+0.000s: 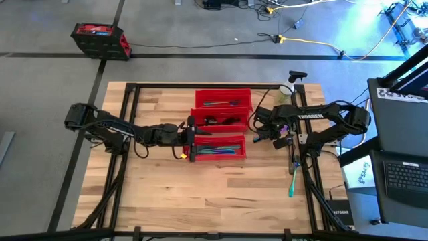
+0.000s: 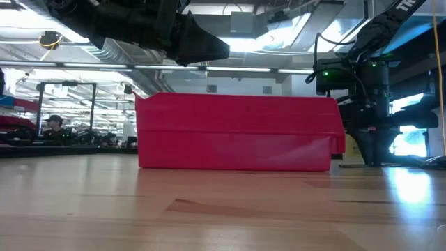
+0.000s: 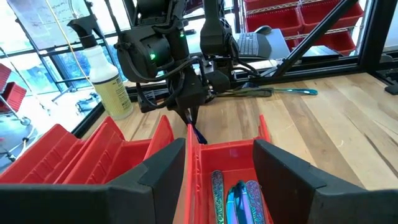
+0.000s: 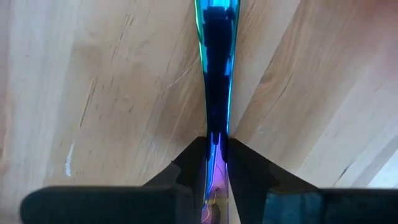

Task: Sort silverware
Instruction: Put the purple table knife into the bottom red bin

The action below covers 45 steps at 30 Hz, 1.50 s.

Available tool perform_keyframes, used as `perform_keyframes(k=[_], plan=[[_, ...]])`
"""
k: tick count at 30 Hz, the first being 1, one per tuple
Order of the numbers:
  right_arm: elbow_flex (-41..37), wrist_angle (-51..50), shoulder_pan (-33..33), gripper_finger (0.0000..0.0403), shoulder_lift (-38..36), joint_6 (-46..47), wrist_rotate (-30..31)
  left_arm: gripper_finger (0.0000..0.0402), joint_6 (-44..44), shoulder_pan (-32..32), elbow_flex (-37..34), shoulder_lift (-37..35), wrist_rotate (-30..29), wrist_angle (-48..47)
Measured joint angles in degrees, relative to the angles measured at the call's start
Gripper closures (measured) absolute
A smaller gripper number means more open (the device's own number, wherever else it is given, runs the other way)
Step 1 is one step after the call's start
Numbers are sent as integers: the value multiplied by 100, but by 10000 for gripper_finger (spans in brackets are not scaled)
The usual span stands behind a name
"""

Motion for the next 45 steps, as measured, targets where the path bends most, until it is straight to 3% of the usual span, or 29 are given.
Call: perform_keyframes(k=[8, 18, 33, 45], plan=[[12, -2, 4, 395, 0, 154, -15, 226, -4, 0, 0, 0, -1, 2], [329, -275, 15, 399, 26, 524, -61, 226, -2, 0, 0, 0, -3, 2], [696, -682, 15, 403, -514, 803, -247, 226, -17, 0, 0, 0, -5, 4], [276, 231, -2, 401, -404, 416, 511, 226, -51, -1, 0, -2, -5, 4]])
